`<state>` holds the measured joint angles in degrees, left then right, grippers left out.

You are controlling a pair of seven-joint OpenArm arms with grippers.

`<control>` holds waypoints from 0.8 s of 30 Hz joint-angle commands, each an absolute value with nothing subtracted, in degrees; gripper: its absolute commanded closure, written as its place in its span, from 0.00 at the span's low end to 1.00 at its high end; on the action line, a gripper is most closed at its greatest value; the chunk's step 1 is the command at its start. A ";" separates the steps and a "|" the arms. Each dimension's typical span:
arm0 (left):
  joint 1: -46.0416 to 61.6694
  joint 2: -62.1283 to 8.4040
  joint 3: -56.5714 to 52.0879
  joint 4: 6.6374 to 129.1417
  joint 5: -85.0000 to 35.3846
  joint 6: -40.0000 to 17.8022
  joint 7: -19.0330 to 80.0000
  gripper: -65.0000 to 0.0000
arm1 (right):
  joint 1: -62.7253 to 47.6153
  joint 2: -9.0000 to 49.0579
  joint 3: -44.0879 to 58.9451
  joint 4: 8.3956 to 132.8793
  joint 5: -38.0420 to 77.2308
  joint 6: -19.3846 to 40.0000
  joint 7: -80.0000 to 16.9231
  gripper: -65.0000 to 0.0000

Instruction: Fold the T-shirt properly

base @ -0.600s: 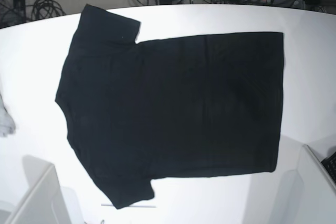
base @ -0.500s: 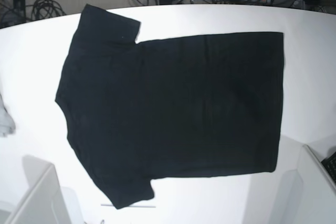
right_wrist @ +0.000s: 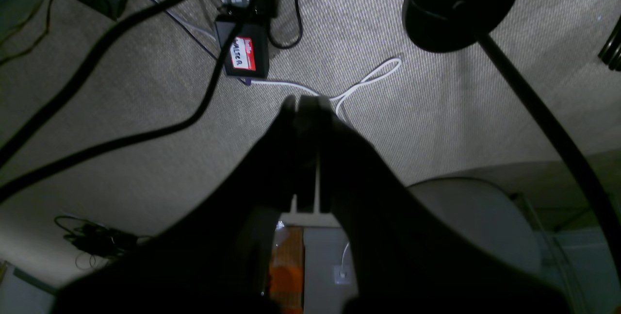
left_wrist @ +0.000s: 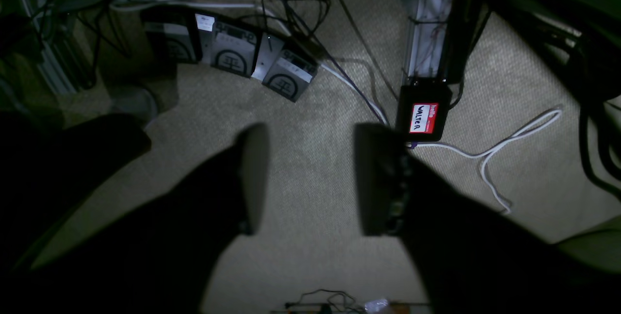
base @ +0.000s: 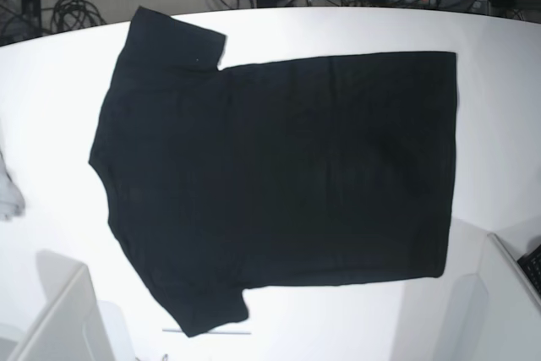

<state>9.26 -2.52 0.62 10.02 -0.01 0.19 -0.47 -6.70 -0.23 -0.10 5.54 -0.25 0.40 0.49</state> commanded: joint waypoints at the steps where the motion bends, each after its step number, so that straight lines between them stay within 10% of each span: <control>1: 10.07 -2.59 0.66 10.07 0.31 0.31 -0.31 0.52 | -7.25 -0.22 0.13 5.58 -0.04 0.04 0.40 1.00; 7: 10.33 -2.77 0.66 10.07 -0.22 0.31 -0.40 0.98 | -8.04 -0.22 -0.13 5.58 -0.22 0.04 0.40 1.00; 24: 20.44 -4.09 0.66 21.85 0.31 0.31 -5.32 1.00 | -16.31 3.91 0.22 19.56 0.13 -0.04 0.40 1.00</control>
<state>19.53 -3.77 0.62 22.02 0.14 0.05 -5.19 -16.34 3.53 0.16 19.46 -0.01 -0.01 0.10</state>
